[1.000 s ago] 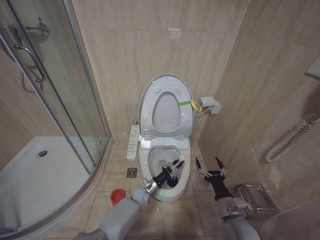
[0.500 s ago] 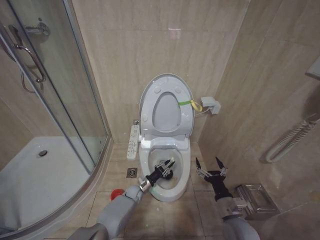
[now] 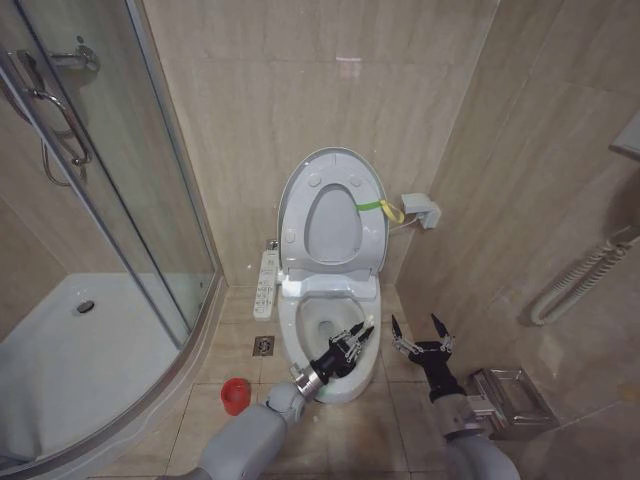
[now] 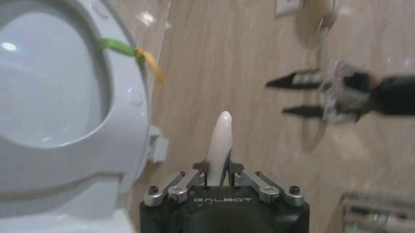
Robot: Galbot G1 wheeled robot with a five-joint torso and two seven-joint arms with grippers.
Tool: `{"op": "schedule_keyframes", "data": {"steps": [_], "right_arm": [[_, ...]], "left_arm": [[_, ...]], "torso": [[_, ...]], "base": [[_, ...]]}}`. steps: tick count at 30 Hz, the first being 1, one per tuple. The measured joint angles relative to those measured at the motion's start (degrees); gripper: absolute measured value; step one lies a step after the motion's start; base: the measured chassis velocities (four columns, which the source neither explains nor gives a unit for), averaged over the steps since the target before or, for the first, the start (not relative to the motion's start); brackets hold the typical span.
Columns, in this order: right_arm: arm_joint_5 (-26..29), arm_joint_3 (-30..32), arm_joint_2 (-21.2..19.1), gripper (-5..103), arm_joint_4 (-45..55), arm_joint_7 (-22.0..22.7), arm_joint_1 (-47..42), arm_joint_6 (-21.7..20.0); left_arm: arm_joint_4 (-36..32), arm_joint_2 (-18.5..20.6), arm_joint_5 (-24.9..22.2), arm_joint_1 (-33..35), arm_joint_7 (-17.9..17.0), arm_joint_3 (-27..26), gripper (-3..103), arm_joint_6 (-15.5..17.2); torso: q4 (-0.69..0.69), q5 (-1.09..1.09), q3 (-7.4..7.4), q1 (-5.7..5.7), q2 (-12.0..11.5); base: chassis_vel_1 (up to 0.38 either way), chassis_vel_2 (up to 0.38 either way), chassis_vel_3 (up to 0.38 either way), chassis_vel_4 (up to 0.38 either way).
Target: Open the toilet lid, clean the toilet bowl with a toilet brush, close the toilet lid, and flush.
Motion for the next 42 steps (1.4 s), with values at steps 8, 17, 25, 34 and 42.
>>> {"op": "schedule_keyframes", "data": {"steps": [8,17,25,34,42], "right_arm": [[0.0,0.0,0.0,100,0.0,0.0,0.0,0.0],[0.0,0.0,0.0,100,0.0,0.0,0.0,0.0],[0.0,0.0,0.0,100,0.0,0.0,0.0,0.0],[0.0,0.0,0.0,100,0.0,0.0,0.0,0.0],[0.0,0.0,0.0,100,0.0,0.0,0.0,0.0]], "left_arm": [[3.0,0.6,3.3,-1.6,-0.7,-3.1,20,0.1],[-6.1,0.6,-4.4,1.0,0.4,1.5,20,0.1],[-0.3,-0.1,-0.8,-0.5,0.0,0.0,20,0.0],[-0.6,0.3,2.0,-1.0,-3.0,-1.0,20,0.1],[-5.6,-1.0,3.4,2.9,-5.5,1.4,20,0.1]], "torso": [[0.02,0.02,0.0,0.01,0.0],[0.01,0.01,0.0,0.0,0.0],[0.0,0.0,0.0,0.0,0.0],[0.0,0.01,0.0,0.01,0.0],[0.02,0.02,0.0,0.01,0.0]], "base": [[0.0,0.0,0.0,0.0],[0.0,0.0,0.0,0.0],[0.0,0.0,0.0,0.0],[0.0,0.0,0.0,0.0],[0.0,0.0,0.0,0.0]]}}
